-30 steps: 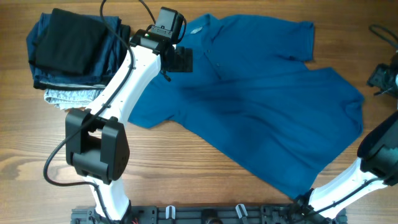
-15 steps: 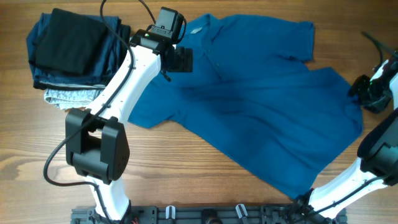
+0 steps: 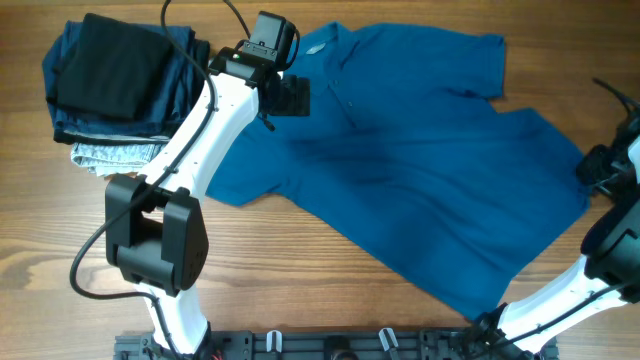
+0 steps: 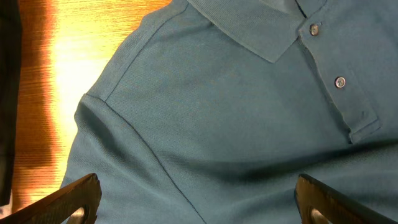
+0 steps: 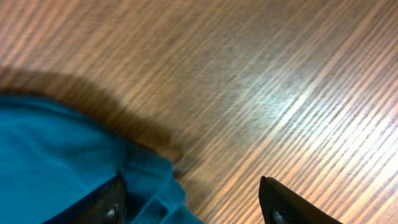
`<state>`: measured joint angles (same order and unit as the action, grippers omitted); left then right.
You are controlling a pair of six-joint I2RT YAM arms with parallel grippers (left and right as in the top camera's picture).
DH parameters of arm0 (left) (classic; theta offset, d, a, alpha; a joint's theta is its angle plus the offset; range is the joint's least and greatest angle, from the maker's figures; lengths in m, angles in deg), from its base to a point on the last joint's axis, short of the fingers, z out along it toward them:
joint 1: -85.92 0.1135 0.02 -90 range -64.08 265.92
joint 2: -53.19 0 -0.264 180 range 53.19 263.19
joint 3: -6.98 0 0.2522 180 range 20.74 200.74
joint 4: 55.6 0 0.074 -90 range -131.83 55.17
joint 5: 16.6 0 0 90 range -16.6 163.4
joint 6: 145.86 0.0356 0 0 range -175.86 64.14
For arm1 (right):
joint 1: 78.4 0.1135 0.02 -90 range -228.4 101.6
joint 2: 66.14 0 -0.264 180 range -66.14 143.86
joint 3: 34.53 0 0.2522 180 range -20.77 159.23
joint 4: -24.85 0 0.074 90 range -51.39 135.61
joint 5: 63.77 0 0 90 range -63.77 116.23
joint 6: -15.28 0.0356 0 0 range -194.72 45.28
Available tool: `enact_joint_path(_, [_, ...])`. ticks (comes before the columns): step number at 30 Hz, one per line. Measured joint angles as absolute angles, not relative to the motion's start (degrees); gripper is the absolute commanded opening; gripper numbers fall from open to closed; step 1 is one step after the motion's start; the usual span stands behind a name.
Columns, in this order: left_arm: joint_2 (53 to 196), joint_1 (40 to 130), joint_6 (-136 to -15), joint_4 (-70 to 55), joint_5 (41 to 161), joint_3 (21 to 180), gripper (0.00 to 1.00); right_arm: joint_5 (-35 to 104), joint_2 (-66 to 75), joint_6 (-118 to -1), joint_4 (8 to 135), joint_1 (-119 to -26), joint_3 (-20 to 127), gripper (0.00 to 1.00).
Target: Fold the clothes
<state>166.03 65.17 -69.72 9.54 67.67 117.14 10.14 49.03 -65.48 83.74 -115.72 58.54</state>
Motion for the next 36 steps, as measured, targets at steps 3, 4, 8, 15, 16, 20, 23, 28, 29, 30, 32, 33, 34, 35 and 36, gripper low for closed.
enact_joint_path(3, [166.0,65.2,-69.7,9.6,67.6,117.1,1.00,11.9,49.0,-65.5,84.2,-116.7,59.2,0.81])
enact_joint_path(4, [166.0,65.2,-69.7,9.5,67.7,117.1,1.00,13.3,49.0,-65.9,84.9,-117.0,60.1,0.81])
enact_joint_path(8, [166.0,65.2,-69.7,9.6,67.7,117.1,1.00,18.8,49.0,-66.6,90.3,-117.6,68.0,0.71])
enact_joint_path(15, [166.0,65.2,-69.7,9.6,67.7,117.1,1.00,24.0,49.0,-67.2,98.2,-117.6,75.8,0.06])
enact_joint_path(16, [166.0,65.2,-69.7,9.6,67.7,117.1,1.00,25.4,49.0,-67.2,98.5,-117.6,75.8,0.06])
enact_joint_path(20, [166.0,65.2,-69.7,9.6,67.7,117.1,1.00,29.2,49.0,-67.2,98.2,-117.6,74.1,0.09])
enact_joint_path(23, [166.0,65.2,-69.7,9.6,67.7,117.1,1.00,30.1,49.0,-67.2,95.3,-117.6,69.9,0.09])
enact_joint_path(28, [166.0,65.2,-69.7,9.6,67.7,117.1,1.00,26.4,49.0,-65.6,87.9,-117.6,61.2,0.16])
enact_joint_path(29, [166.0,65.2,-69.7,9.6,67.7,117.1,1.00,25.6,49.0,-65.2,85.8,-117.6,59.9,0.17])
enact_joint_path(30, [166.0,65.2,-69.7,9.6,67.7,117.1,1.00,24.6,49.0,-64.8,83.3,-117.6,58.2,0.17])
enact_joint_path(32, [166.0,65.2,-69.7,9.6,67.7,117.1,1.00,23.4,49.1,-64.8,81.8,-117.6,56.9,0.20])
enact_joint_path(33, [166.0,65.2,-69.7,9.6,67.7,117.1,1.00,22.4,49.0,-64.8,80.8,-117.6,55.9,0.20])
enact_joint_path(34, [166.0,65.2,-69.7,9.6,67.7,117.1,1.00,21.4,49.0,-64.5,80.5,-117.6,55.4,0.19])
enact_joint_path(35, [166.0,65.2,-69.7,9.6,67.7,117.1,1.00,20.9,49.1,-64.3,80.3,-117.6,55.4,0.19])
enact_joint_path(36, [166.0,65.2,-69.7,9.6,67.7,117.1,1.00,19.5,49.0,-64.0,79.7,-117.6,55.4,0.19])
